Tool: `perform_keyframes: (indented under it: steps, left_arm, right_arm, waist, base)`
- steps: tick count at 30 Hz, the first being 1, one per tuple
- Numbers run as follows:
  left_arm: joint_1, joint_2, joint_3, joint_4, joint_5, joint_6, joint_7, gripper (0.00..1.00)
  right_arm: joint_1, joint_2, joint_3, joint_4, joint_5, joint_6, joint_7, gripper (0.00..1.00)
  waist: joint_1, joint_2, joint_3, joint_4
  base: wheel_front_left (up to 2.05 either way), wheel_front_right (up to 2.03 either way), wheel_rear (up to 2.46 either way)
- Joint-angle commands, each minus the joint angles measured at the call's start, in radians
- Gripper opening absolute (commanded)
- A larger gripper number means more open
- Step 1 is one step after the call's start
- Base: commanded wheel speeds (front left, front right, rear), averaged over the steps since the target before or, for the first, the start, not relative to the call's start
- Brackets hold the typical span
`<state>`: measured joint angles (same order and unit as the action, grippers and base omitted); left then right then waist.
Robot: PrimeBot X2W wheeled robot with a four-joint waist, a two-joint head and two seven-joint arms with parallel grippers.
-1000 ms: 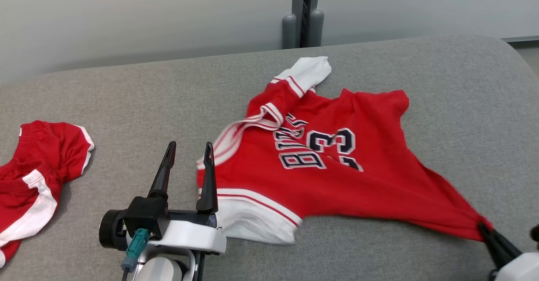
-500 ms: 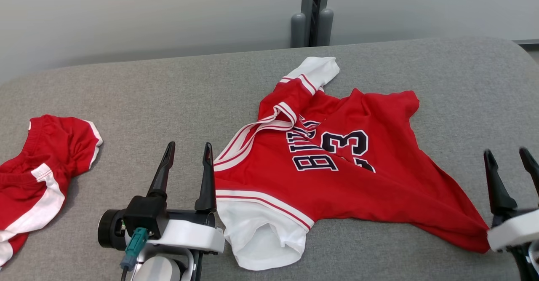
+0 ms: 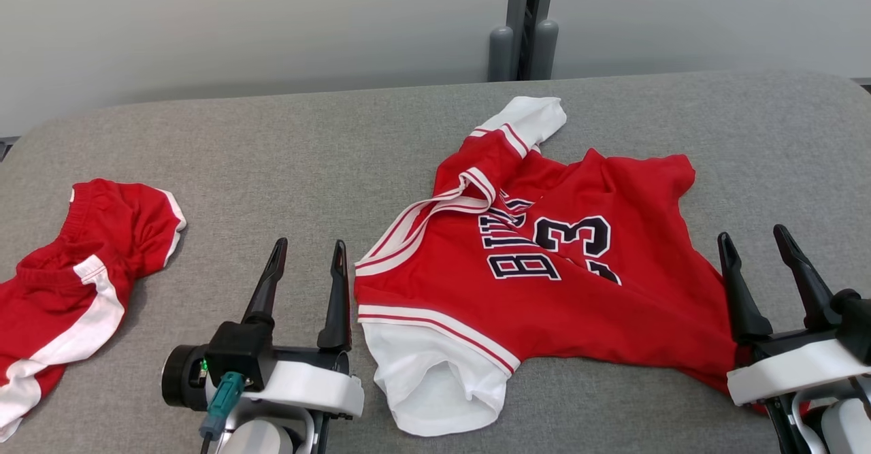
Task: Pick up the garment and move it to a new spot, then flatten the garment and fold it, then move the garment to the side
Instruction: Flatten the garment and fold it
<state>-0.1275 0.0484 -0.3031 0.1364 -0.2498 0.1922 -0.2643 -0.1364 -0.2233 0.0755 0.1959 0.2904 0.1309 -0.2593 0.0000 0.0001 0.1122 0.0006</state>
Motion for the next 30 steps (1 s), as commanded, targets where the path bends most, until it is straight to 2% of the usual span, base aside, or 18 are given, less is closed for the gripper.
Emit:
perform_keyframes:
  steps: [1,6,7,9,14,20,30]
  left_arm:
    - [0.009,0.004,0.005,0.003,-0.002,-0.008,0.0,1.0]
    - [0.03,0.004,-0.022,0.064,-0.03,-0.031,0.001,1.0]
    - [0.039,0.004,-0.051,0.146,-0.064,-0.053,0.0,1.0]
    - [0.022,0.004,-0.079,0.219,-0.102,-0.073,0.005,1.0]
    - [-0.002,0.004,-0.13,0.317,-0.216,-0.122,0.107,1.0]
    - [-0.005,0.015,-0.164,0.317,-0.265,-0.159,0.244,1.0]
    - [0.043,0.049,-0.214,0.23,-0.316,-0.203,0.438,1.0]
  right_arm:
    - [0.003,-0.001,-0.004,-0.001,-0.005,0.0,-0.008,1.0]
    - [0.008,0.0,-0.012,-0.002,-0.003,0.0,-0.008,1.0]
    - [0.011,0.001,-0.013,0.0,-0.001,0.0,-0.008,1.0]
    - [0.017,0.004,-0.012,0.003,-0.003,0.0,-0.008,1.0]
    - [0.023,0.013,-0.007,0.012,-0.012,0.0,-0.008,1.0]
    - [0.029,0.02,-0.014,0.024,-0.014,0.0,-0.008,1.0]
    - [0.037,0.033,-0.022,0.039,-0.017,0.0,-0.008,1.0]
  waist:
    - [0.0,-0.0001,-0.002,0.003]
    - [0.0,-0.0001,-0.01,0.01]
    - [0.0,-0.0001,-0.014,0.011]
    - [0.0,-0.0001,-0.017,0.011]
    - [0.0,-0.0001,-0.019,0.012]
    - [0.0,-0.0001,-0.014,0.015]
    - [0.0,-0.0001,-0.021,0.017]
  base:
    - [0.0,0.0,0.0]
    - [0.0,0.0,0.0]
    - [0.0,0.0,0.0]
    - [0.0,0.0,0.0]
    - [0.0,0.0,0.0]
    - [0.0,0.0,0.0]
    - [0.0,0.0,0.0]
